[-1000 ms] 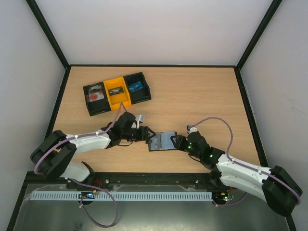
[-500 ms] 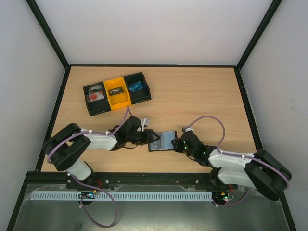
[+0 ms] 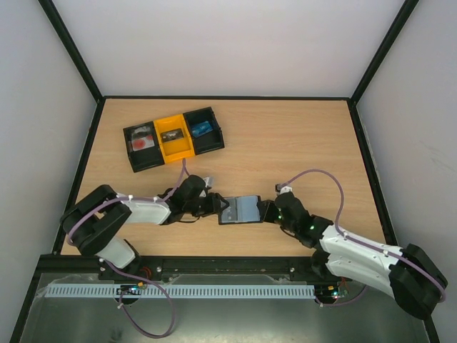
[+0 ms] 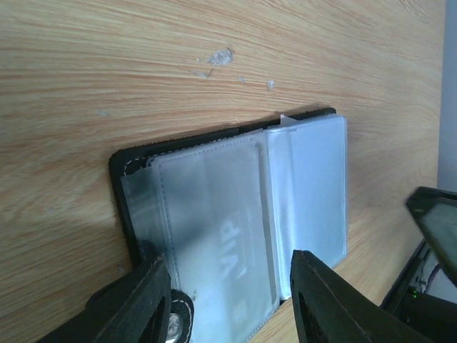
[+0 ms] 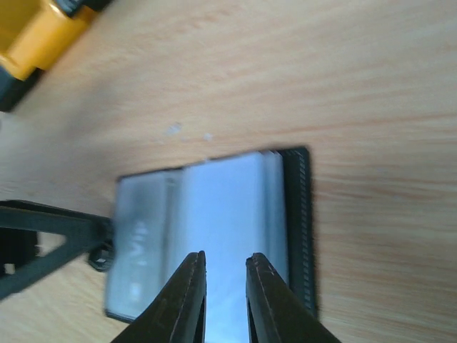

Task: Take the credit cards out of the card holder

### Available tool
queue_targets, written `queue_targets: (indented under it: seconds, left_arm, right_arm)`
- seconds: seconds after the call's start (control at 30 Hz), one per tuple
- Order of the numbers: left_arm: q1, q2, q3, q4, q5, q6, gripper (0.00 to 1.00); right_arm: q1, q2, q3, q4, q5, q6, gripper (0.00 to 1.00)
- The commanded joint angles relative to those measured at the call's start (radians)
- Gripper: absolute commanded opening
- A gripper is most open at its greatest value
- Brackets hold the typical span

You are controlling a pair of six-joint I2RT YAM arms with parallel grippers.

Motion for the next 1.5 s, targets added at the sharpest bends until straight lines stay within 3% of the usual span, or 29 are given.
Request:
queue_targets:
  seconds: [0.0, 0.17, 0.4, 0.73, 1.07, 1.47]
  left_arm:
    - [0.005, -0.053, -0.012, -0.087, -0.071, 0.016, 0.49]
    - [0.007, -0.081, -0.012, -0.096, -0.064, -0.001, 0.49]
    - [-0.016, -0.172, 0.005, -0.108, -0.024, -0.014, 0.58]
    - [-0.117, -0.037, 0.071, 0.084, 0.061, -0.064, 0.63]
    - [-0.153, 0.009, 0.137, -0.077, -0.071, -0.033, 0.64]
    - [-0.153, 0.069, 0.166, -0.151, -0.112, -0.015, 0.64]
  right_arm:
    - [0.005, -0.052, 0.05, -0.021, -0.019, 0.021, 0.17]
    - [0.008, 0.01, 0.067, 0.063, -0.055, 0.05, 0.17]
    - [0.023, 0.149, 0.096, 0.164, -0.103, 0.056, 0.17]
    - [0.023, 0.265, 0.05, 0.274, -0.115, 0.089, 0.16]
    - [0.023, 0.267, 0.0, 0.304, -0.09, 0.105, 0.16]
    - [0.023, 0.267, -0.018, 0.319, -0.081, 0.112, 0.16]
